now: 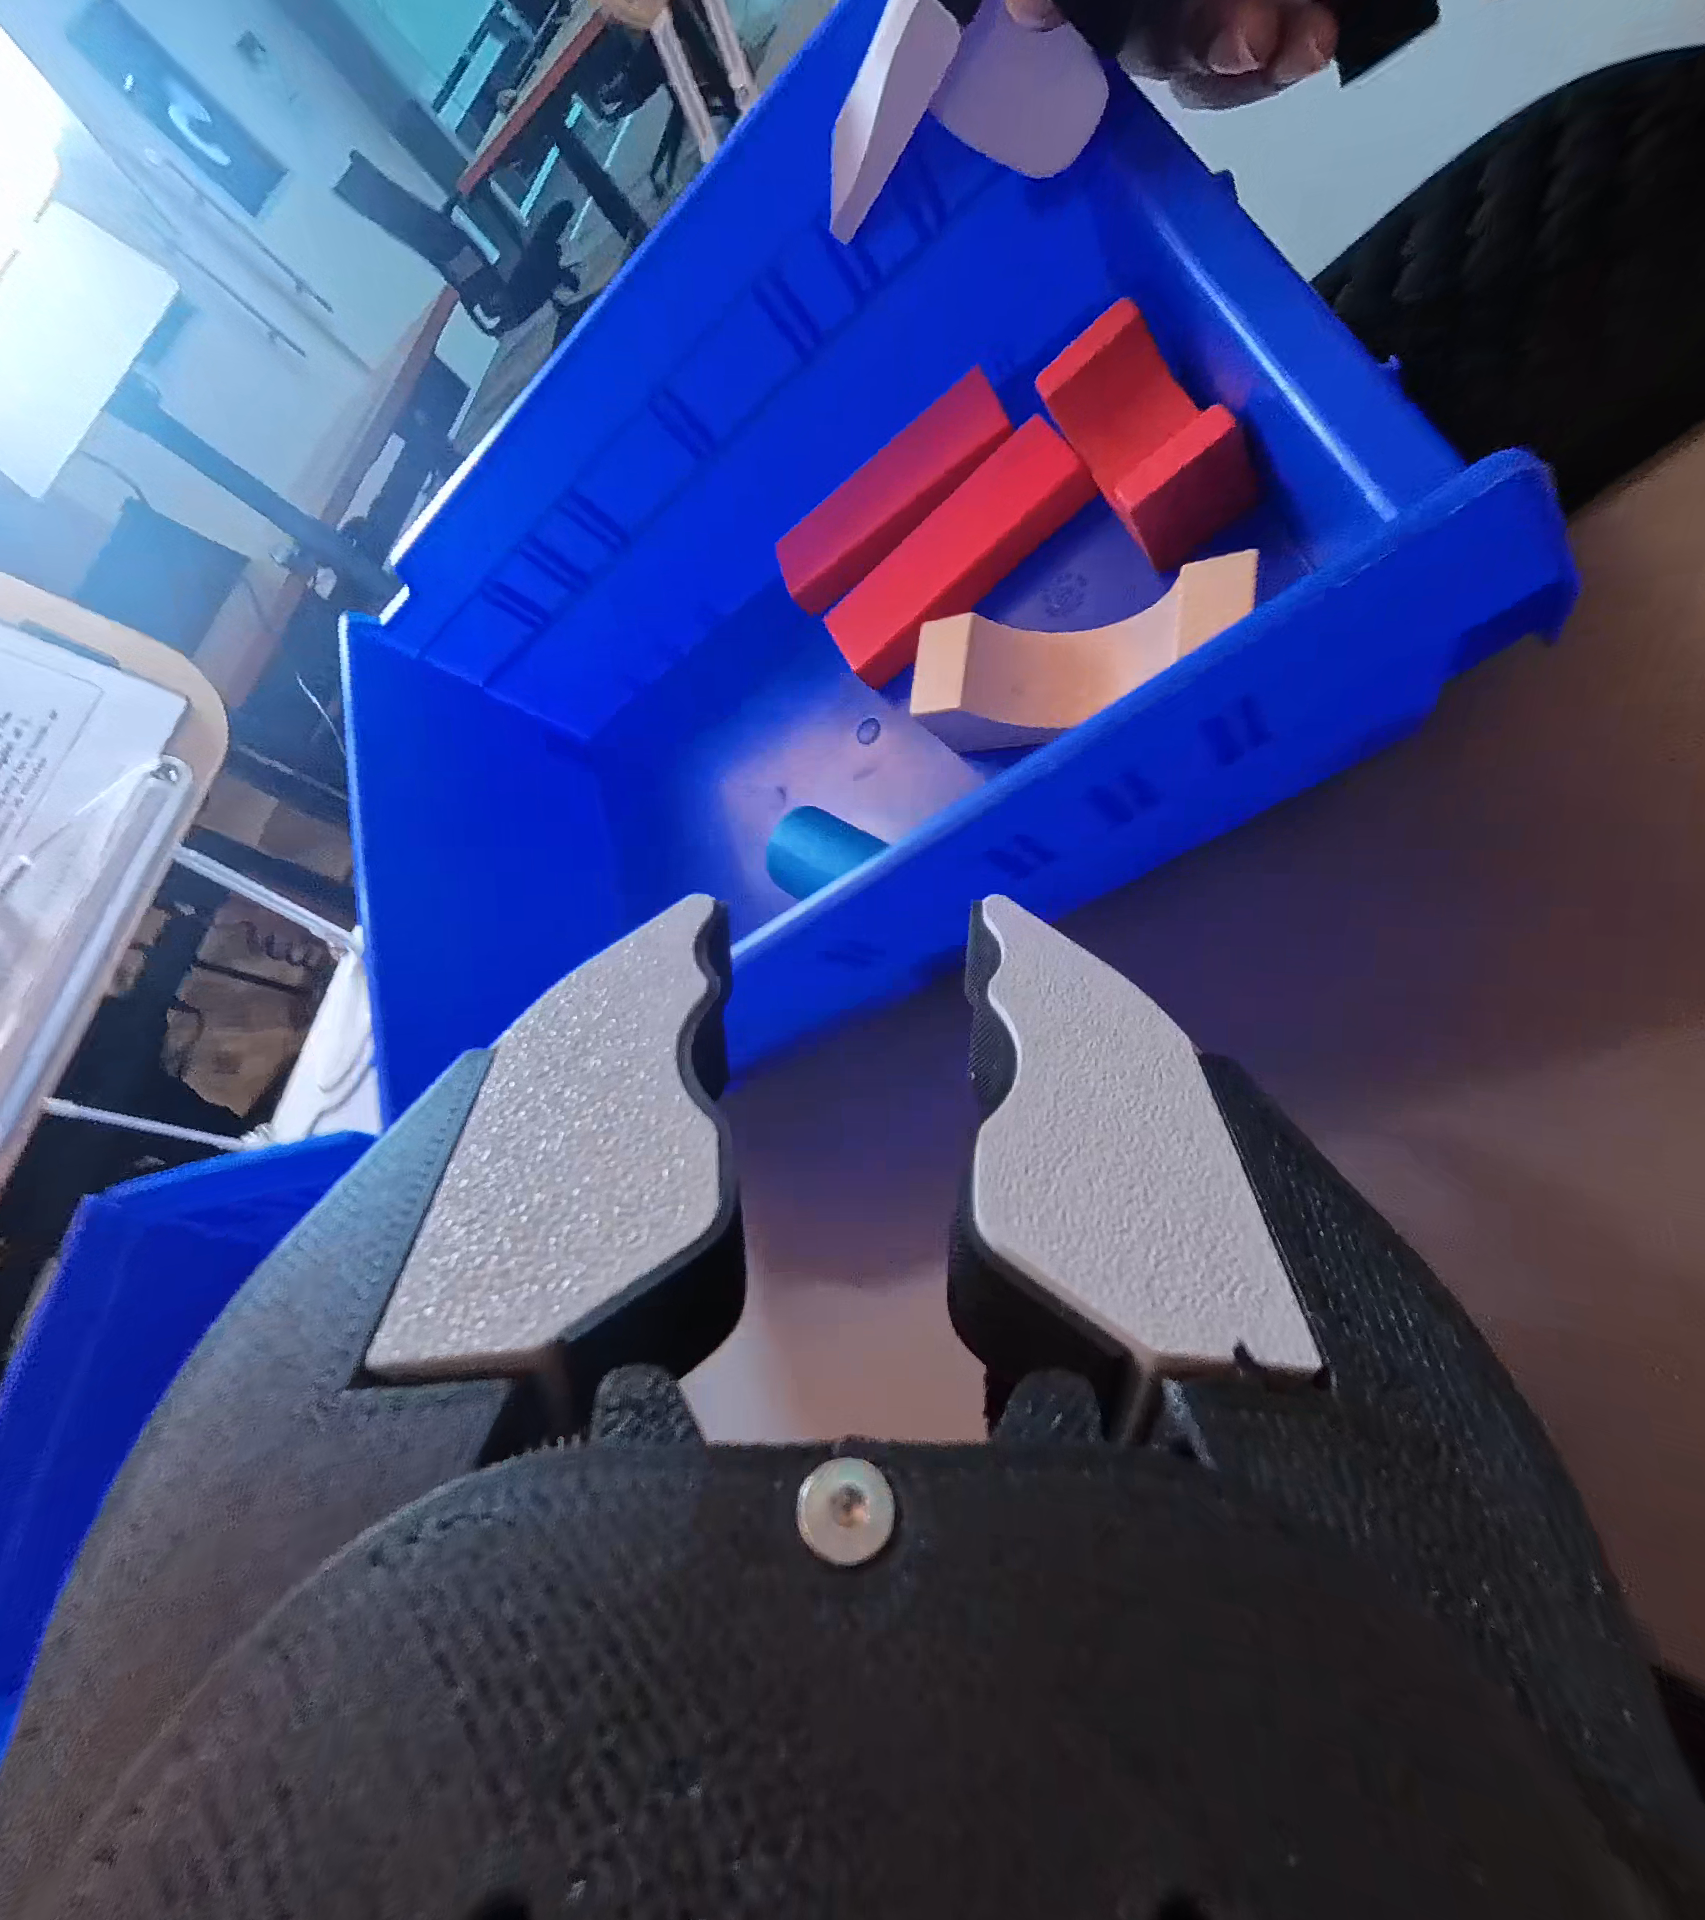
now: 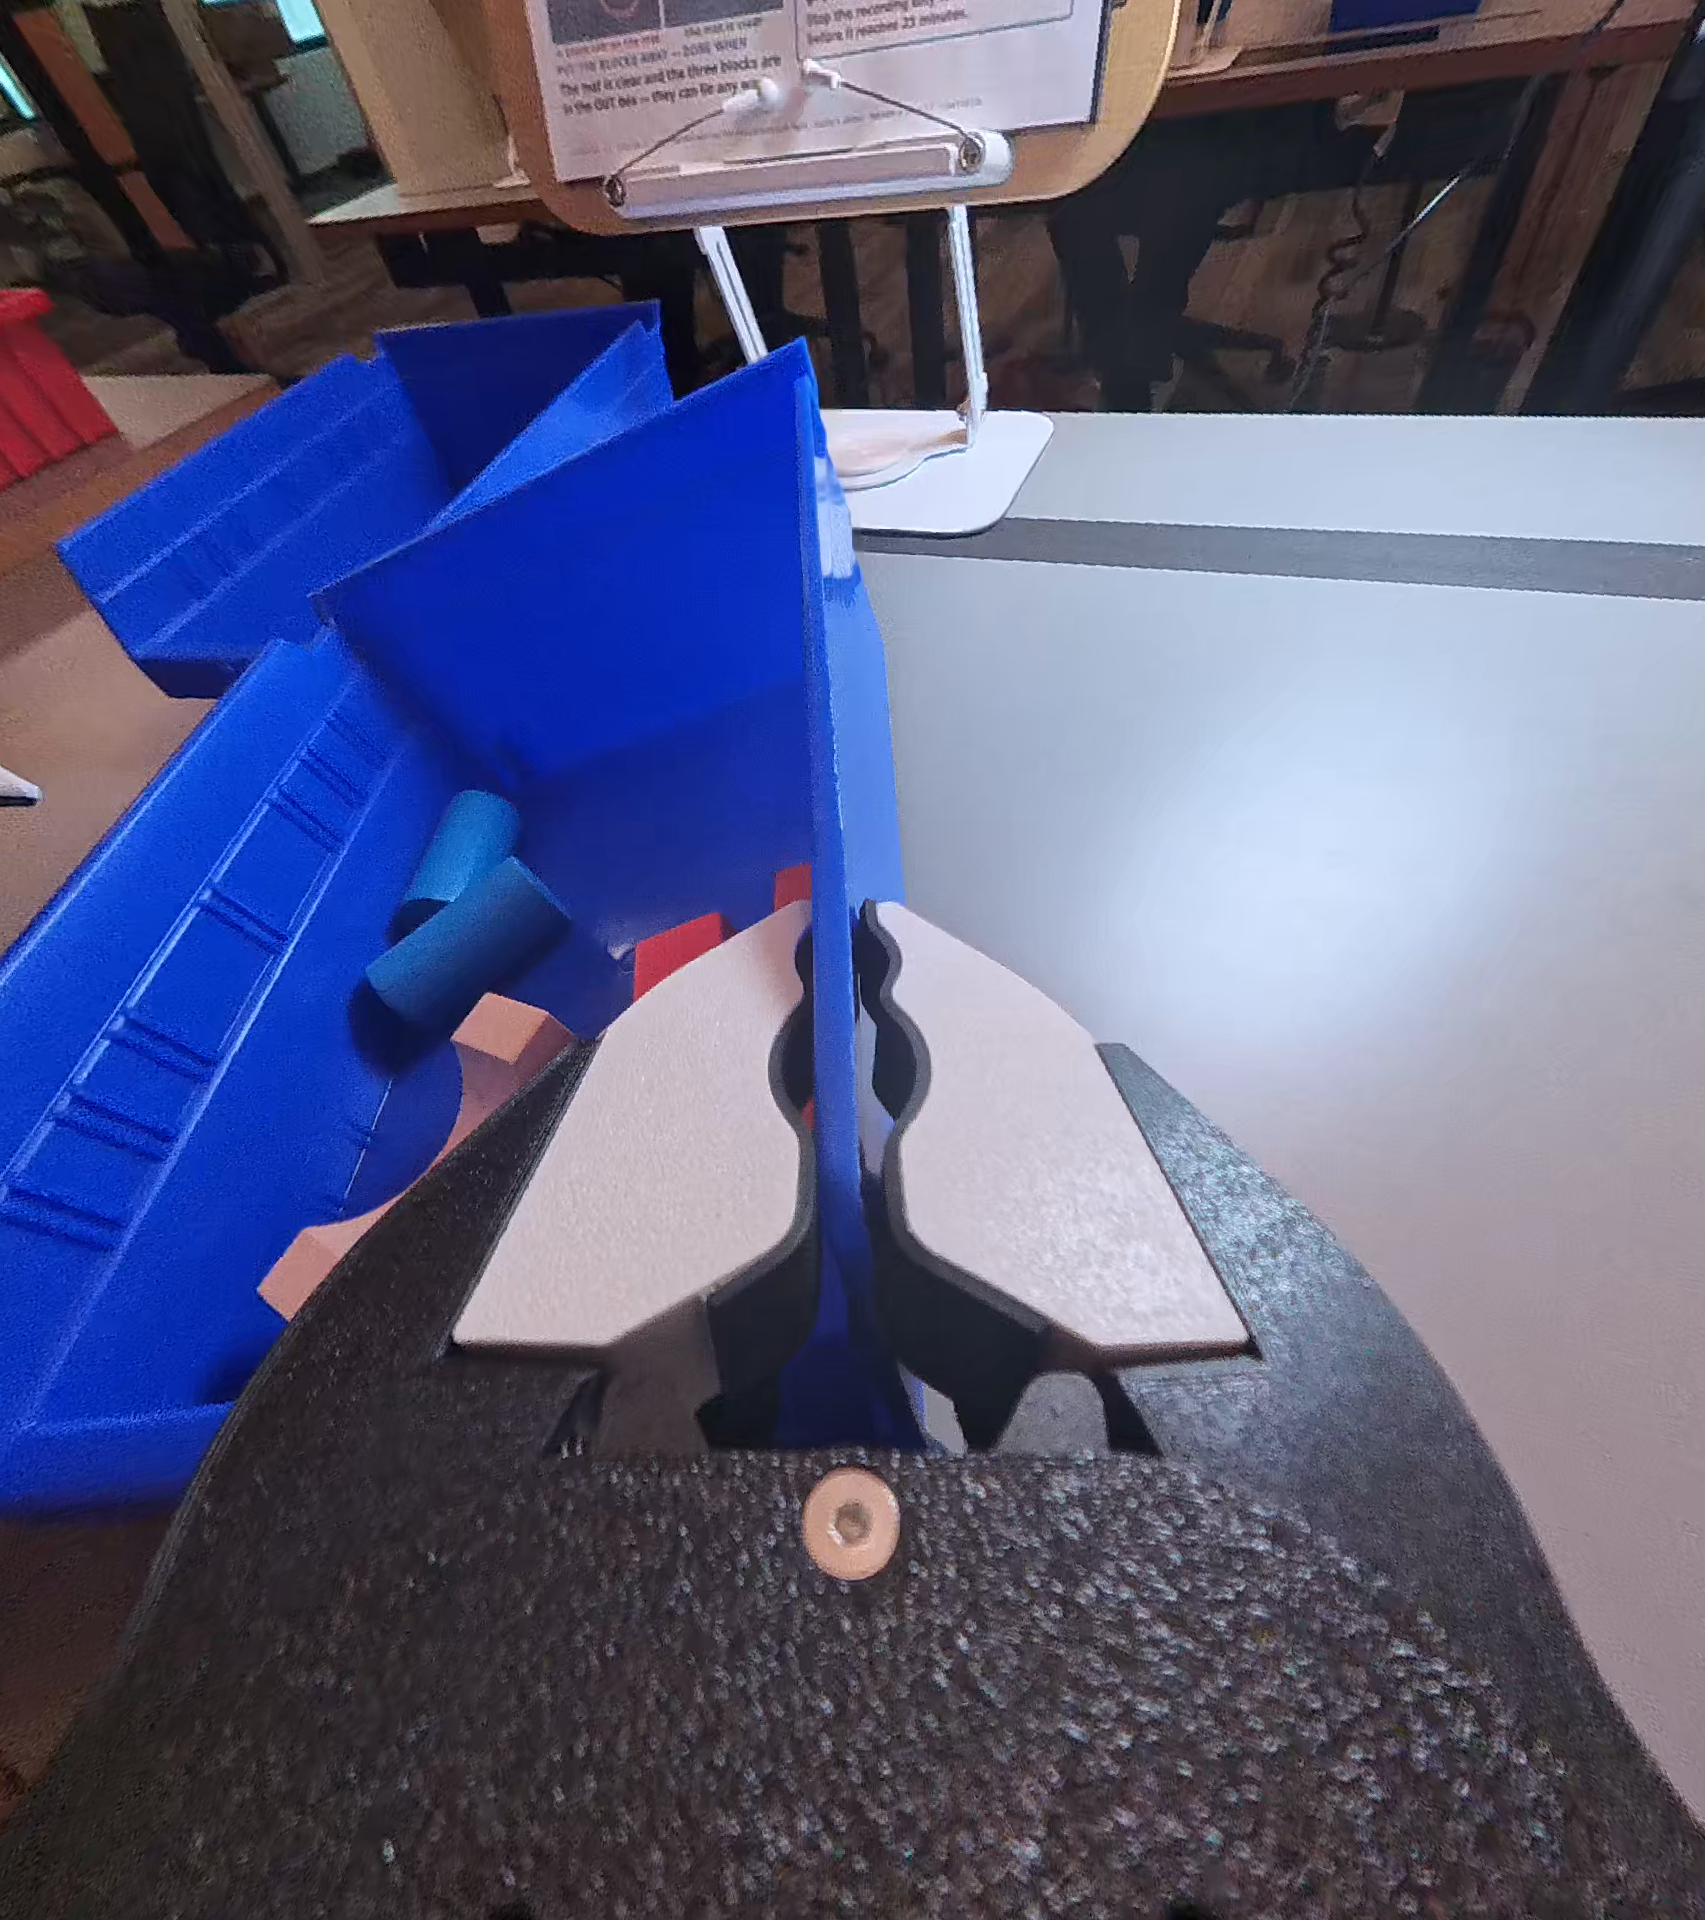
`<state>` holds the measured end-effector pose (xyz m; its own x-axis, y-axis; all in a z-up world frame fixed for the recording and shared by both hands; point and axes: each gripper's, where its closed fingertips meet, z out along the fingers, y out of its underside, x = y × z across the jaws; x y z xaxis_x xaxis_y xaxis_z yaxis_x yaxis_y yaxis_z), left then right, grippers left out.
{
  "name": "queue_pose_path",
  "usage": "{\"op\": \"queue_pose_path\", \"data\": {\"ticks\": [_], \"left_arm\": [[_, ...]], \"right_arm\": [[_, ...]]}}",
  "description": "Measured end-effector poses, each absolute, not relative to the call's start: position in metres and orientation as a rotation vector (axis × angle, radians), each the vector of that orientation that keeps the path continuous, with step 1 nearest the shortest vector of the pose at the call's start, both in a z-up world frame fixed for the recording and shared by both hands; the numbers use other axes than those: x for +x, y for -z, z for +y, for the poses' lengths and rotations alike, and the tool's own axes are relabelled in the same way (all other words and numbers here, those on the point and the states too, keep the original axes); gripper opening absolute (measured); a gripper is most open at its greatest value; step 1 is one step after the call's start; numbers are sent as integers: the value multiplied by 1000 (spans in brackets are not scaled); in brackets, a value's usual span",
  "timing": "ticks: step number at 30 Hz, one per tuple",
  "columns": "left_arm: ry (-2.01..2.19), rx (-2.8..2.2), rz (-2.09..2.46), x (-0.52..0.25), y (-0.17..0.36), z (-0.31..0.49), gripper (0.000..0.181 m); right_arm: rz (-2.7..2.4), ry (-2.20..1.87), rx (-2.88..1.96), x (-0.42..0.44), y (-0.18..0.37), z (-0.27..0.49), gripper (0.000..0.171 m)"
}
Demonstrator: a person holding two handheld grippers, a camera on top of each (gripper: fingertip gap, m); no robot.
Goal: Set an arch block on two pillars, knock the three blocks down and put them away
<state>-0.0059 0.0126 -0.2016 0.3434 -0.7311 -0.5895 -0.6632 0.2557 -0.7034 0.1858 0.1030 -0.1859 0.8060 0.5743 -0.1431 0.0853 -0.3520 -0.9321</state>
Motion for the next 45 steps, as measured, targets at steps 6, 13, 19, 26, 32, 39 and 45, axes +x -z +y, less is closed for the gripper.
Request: {"op": "queue_pose_path", "data": {"ticks": [6,13,19,26,32,39,45], "left_arm": [[-178,-1304,1760,-1,215,3,47],[-179,-1122,2067,-5,223,-39,18],[-15,-1156,2174,-20,225,-85,9],[-29,-1372,2156,-92,207,-106,9],[-88,-1677,2116,-176,198,-137,8],[-108,-2006,1923,-246,219,-159,9],[-149,-2071,1796,-282,232,-151,7]], "right_arm": [[-604,-693,-1892,173,174,82,4],[-761,-777,-1884,151,176,73,5],[-962,-903,-1761,101,165,63,8],[-1034,-1137,-1599,68,146,52,39],[-834,-1176,-1584,93,144,78,35],[-761,-1164,-1662,107,168,90,32],[-779,-1146,-1700,103,178,93,32]]}}
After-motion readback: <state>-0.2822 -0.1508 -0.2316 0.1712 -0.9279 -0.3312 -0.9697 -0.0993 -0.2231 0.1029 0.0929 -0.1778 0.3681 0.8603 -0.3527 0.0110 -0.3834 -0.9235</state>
